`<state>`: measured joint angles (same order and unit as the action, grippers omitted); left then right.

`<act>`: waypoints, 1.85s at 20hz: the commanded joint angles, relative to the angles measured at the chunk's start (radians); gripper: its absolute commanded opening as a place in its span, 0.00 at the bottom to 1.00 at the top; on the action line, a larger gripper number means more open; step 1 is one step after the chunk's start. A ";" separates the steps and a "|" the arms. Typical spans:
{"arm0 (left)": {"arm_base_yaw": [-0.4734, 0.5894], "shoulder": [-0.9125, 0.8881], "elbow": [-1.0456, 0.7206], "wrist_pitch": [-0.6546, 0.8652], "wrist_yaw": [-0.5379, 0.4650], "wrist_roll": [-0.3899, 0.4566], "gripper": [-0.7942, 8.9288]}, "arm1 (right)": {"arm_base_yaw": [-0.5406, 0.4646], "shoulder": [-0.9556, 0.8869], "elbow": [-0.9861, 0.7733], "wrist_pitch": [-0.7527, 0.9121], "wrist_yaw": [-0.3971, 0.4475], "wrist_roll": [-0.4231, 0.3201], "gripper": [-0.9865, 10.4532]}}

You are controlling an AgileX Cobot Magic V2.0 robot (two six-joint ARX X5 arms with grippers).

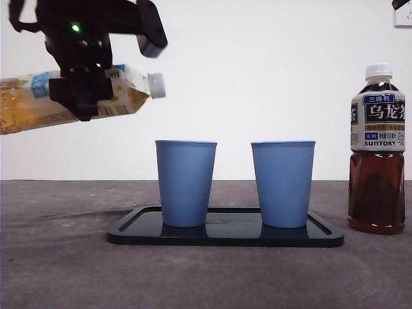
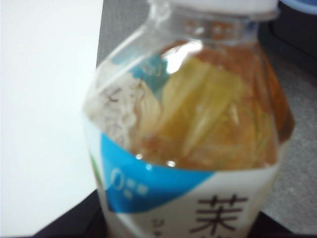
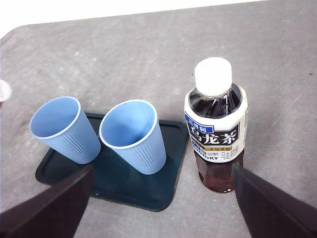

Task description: Pour the drink into the cup

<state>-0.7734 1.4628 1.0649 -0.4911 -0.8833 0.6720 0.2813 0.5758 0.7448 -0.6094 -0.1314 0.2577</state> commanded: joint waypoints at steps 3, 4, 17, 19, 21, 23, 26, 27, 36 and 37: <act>-0.013 0.060 0.082 0.020 -0.080 0.058 0.17 | 0.005 0.003 0.016 0.010 0.000 -0.015 0.48; -0.013 0.080 0.100 0.019 -0.105 0.069 0.17 | 0.005 0.003 0.016 0.010 0.000 -0.015 0.48; -0.039 0.163 0.144 -0.029 -0.145 0.300 0.17 | 0.005 0.003 0.016 0.008 0.000 -0.015 0.48; -0.040 0.163 0.144 -0.043 -0.150 0.313 0.17 | 0.005 0.003 0.016 0.002 0.000 -0.015 0.48; -0.040 0.164 0.144 -0.043 -0.193 0.312 0.17 | 0.005 0.003 0.016 0.001 0.000 -0.015 0.48; -0.040 0.164 0.144 -0.043 -0.220 0.314 0.16 | 0.005 0.003 0.016 0.001 0.000 -0.015 0.48; -0.042 0.164 0.144 -0.041 -0.220 0.307 0.16 | 0.005 0.003 0.016 0.001 0.000 -0.015 0.48; -0.042 0.164 0.144 -0.032 -0.220 0.288 0.16 | 0.005 0.003 0.016 -0.001 0.000 -0.015 0.48; -0.042 0.143 0.153 -0.027 -0.202 -0.166 0.09 | 0.005 0.003 0.016 -0.005 0.000 -0.017 0.48; -0.042 0.126 0.153 -0.045 -0.167 -0.237 0.09 | 0.005 0.003 0.016 -0.006 -0.003 -0.026 0.48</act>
<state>-0.8036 1.6051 1.1805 -0.5507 -1.0283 0.5507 0.2813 0.5758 0.7448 -0.6209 -0.1318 0.2489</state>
